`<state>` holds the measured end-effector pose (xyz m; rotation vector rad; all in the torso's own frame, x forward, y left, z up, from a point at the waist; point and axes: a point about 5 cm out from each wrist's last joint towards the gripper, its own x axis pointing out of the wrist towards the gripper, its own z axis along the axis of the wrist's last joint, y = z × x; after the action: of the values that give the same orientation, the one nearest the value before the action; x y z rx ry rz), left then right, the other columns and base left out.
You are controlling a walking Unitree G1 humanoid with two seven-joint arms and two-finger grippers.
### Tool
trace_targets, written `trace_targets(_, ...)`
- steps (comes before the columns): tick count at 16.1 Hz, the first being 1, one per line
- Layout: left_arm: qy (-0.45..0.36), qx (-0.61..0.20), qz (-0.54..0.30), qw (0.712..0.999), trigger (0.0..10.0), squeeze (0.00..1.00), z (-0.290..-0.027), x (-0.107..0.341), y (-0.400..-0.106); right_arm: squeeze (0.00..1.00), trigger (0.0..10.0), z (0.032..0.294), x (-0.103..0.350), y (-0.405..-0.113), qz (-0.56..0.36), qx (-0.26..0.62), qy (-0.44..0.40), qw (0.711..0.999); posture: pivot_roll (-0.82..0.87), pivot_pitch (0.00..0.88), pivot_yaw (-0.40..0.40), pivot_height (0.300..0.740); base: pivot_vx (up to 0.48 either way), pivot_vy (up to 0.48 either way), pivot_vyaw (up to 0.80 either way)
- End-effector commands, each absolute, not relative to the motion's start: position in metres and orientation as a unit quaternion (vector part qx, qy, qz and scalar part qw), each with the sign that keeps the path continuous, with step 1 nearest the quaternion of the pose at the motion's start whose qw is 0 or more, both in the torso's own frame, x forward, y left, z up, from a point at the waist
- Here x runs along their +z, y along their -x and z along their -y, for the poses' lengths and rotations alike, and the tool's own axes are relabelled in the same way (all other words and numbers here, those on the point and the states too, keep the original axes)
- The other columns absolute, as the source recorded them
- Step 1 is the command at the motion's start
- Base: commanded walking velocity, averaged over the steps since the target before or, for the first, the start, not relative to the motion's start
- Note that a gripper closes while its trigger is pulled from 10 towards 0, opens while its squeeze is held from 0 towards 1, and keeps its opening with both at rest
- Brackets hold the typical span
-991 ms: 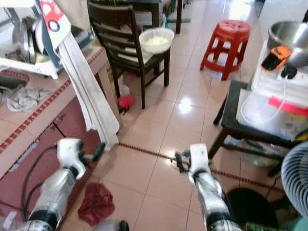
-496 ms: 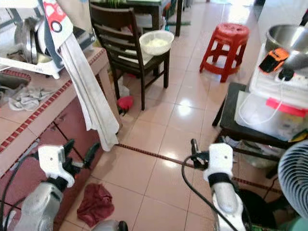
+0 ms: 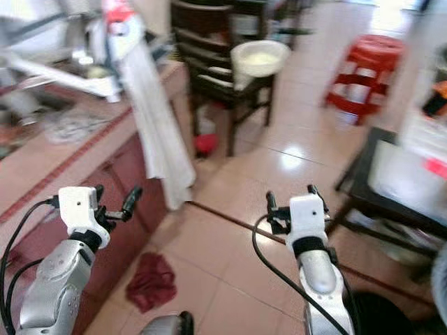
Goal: Kitchen organization
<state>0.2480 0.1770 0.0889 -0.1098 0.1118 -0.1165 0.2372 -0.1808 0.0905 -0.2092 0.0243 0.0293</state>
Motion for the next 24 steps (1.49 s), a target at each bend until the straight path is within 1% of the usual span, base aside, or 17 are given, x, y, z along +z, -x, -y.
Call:
trace_targets(1, 0.045, -0.058, -0.03, 0.997, 10.0, 0.0, -0.174, 0.097, -0.249, 0.0, 10.0, 0.178, 0.093, -0.239, -0.008, 0.014, 0.097, 0.995, -0.04, 0.0, 0.079, 0.74, 0.0, 0.0, 0.8)
trace_targets(3, 0.042, -0.059, -0.036, 0.997, 10.0, 0.0, -0.171, 0.098, -0.25, 0.0, 10.0, 0.175, 0.093, -0.241, -0.009, 0.018, 0.095, 0.995, -0.04, 0.0, 0.079, 0.74, 0.0, 0.0, 0.8)
trace_targets(7, 0.028, -0.035, -0.043, 0.998, 10.0, 0.0, -0.175, 0.096, -0.25, 0.0, 10.0, 0.169, 0.091, -0.242, -0.012, 0.029, 0.091, 0.995, -0.02, 0.0, 0.067, 0.74, 0.0, 0.0, 0.8)
trace_targets(9, 0.043, -0.042, -0.055, 0.997, 10.0, 0.0, -0.174, 0.093, -0.249, 0.0, 10.0, 0.17, 0.091, -0.246, -0.012, 0.03, 0.09, 0.995, -0.02, 0.0, 0.072, 0.74, 0.0, 0.0, 0.8)
trace_targets(12, 0.04, -0.04, -0.042, 0.998, 10.0, 0.0, -0.171, 0.096, -0.253, 0.0, 10.0, 0.173, 0.091, -0.248, -0.01, 0.021, 0.087, 0.996, -0.02, 0.0, 0.069, 0.74, 0.0, 0.0, 0.8)
trace_targets(14, 0.033, -0.034, -0.041, 0.998, 10.0, 0.0, -0.172, 0.099, -0.253, 0.0, 10.0, 0.176, 0.091, -0.248, -0.009, 0.013, 0.084, 0.996, -0.03, 0.0, 0.066, 0.74, 0.0, 0.0, 0.8)
trace_targets(17, 0.022, -0.048, -0.036, 0.998, 10.0, 0.0, -0.172, 0.102, -0.254, 0.0, 10.0, 0.177, 0.093, -0.251, -0.004, 0.01, 0.083, 0.997, -0.03, 0.0, 0.068, 0.74, 0.0, 0.0, 0.8)
trace_targets(19, 0.011, -0.036, -0.022, 0.999, 10.0, 0.0, -0.171, 0.101, -0.258, 0.0, 10.0, 0.177, 0.089, -0.252, -0.006, 0.01, 0.08, 0.997, -0.02, 0.0, 0.062, 0.74, 0.0, 0.0, 0.8)
trace_targets(22, 0.019, -0.04, -0.038, 0.998, 10.0, 0.0, -0.168, 0.095, -0.257, 0.0, 10.0, 0.178, 0.083, -0.252, -0.014, 0.0, 0.067, 0.998, -0.01, 0.0, 0.071, 0.74, 0.0, 0.0, 0.8)
trace_targets(24, 0.006, -0.036, -0.029, 0.999, 10.0, 0.0, -0.17, 0.097, -0.258, 0.0, 10.0, 0.175, 0.086, -0.254, -0.004, 0.002, 0.07, 0.998, -0.02, 0.0, 0.084, 0.74, 0.0, 0.0, 0.8)
